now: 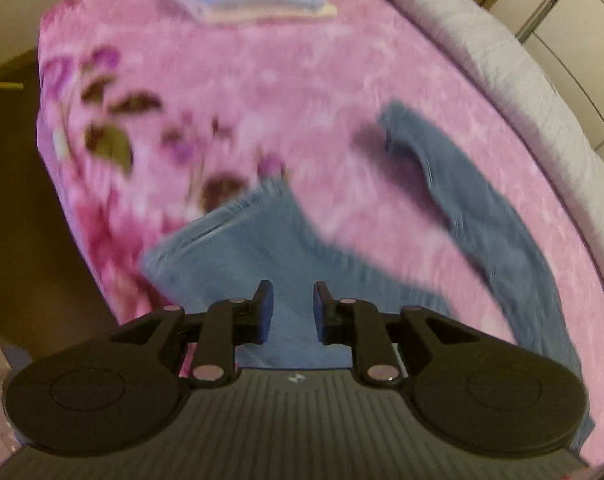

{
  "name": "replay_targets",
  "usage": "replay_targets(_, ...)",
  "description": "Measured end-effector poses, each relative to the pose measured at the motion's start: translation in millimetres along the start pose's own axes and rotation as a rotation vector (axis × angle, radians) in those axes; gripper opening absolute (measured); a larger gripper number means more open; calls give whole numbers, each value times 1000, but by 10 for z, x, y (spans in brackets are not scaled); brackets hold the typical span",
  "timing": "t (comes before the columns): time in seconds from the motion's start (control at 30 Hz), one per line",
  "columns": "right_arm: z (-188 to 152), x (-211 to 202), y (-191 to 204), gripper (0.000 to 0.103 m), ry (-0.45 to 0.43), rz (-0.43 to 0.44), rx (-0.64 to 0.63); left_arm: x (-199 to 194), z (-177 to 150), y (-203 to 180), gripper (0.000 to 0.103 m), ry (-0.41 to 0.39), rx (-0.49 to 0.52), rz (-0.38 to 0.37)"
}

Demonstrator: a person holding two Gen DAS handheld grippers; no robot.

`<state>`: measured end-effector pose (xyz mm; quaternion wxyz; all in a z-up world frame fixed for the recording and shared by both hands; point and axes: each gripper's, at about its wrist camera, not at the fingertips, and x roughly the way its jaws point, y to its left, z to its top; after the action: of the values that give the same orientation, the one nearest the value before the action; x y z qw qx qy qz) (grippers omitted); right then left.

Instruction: Fold clothes

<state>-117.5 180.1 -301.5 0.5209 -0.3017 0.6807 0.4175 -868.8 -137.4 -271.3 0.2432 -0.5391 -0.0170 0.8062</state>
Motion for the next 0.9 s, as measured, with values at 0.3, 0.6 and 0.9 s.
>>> replay_targets(0.3,103,-81,333,66,-55,0,-146,321,-211,-315,38,83,59,-31)
replay_targets(0.6,25,240,383,73,-61,17,-49,513,-177,30,48,106,-137,23)
replay_targets(0.9,-26,532,338,73,-96,66,82,562,-440,334,48,28,-298,-10)
